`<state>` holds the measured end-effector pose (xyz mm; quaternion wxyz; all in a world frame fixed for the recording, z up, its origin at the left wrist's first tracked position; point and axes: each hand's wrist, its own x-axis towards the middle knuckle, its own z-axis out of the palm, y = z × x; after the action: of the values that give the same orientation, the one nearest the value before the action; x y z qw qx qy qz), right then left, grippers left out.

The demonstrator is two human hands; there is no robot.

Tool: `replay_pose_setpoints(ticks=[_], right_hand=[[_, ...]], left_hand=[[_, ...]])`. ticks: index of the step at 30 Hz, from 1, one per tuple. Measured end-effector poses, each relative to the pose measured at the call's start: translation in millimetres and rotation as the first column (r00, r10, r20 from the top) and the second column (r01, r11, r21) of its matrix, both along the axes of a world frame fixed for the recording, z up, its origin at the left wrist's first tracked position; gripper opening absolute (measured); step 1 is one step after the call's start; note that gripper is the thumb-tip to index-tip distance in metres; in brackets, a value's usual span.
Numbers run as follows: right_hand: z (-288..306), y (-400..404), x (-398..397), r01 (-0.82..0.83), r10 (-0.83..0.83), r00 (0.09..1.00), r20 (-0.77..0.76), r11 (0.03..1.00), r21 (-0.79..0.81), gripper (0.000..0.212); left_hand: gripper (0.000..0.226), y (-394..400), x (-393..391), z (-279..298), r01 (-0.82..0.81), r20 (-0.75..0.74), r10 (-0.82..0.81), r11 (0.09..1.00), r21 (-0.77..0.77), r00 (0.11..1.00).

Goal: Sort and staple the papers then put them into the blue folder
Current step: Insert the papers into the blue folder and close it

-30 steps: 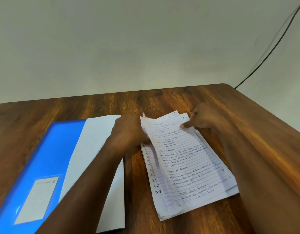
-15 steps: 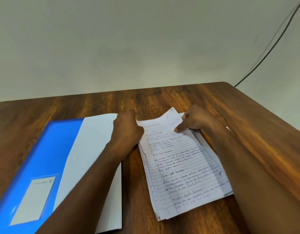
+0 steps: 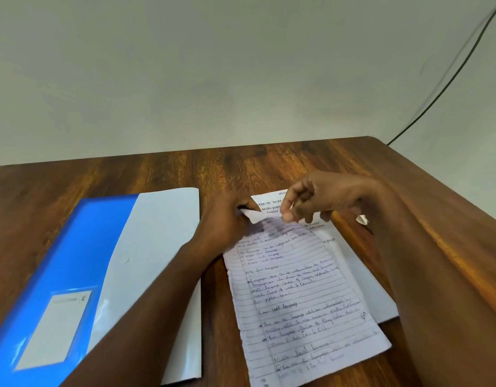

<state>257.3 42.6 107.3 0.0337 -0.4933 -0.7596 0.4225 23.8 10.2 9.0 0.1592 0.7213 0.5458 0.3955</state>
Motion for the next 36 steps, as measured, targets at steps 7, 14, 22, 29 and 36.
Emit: replay_pose_setpoints(ticks=[7, 14, 22, 29, 36], right_hand=[[-39.9, 33.5, 25.7, 0.553, -0.529, 0.832, -0.164, 0.777, 0.301, 0.022], [-77.2, 48.7, 13.7, 0.605, -0.532, 0.792, -0.298, 0.748, 0.273, 0.024], [-74.1, 50.0, 16.0, 0.472, -0.420, 0.879, -0.227, 0.693, 0.545, 0.014], [-93.7, 55.4, 8.2, 0.472, -0.450, 0.872, -0.191, 0.671, 0.572, 0.015], [-95.9, 55.2, 4.6, 0.612, -0.540, 0.788, -0.297, 0.628, 0.480, 0.010]], left_hand=[[0.024, -4.1, 4.7, 0.8, 0.005, -0.076, 0.004, 0.994, 0.109, 0.997], [0.025, -11.1, 7.7, 0.5, -0.042, -0.103, 0.049, 0.996, 0.073, 0.994], [0.027, -10.7, 6.8, -0.6, -0.041, -0.109, 0.051, 0.995, 0.093, 0.993], [0.026, -9.4, 7.0, -1.9, -0.034, -0.085, 0.043, 0.994, 0.105, 0.995], [0.024, -5.3, 7.1, -5.0, -0.057, -0.045, 0.061, 0.994, 0.092, 0.997]])
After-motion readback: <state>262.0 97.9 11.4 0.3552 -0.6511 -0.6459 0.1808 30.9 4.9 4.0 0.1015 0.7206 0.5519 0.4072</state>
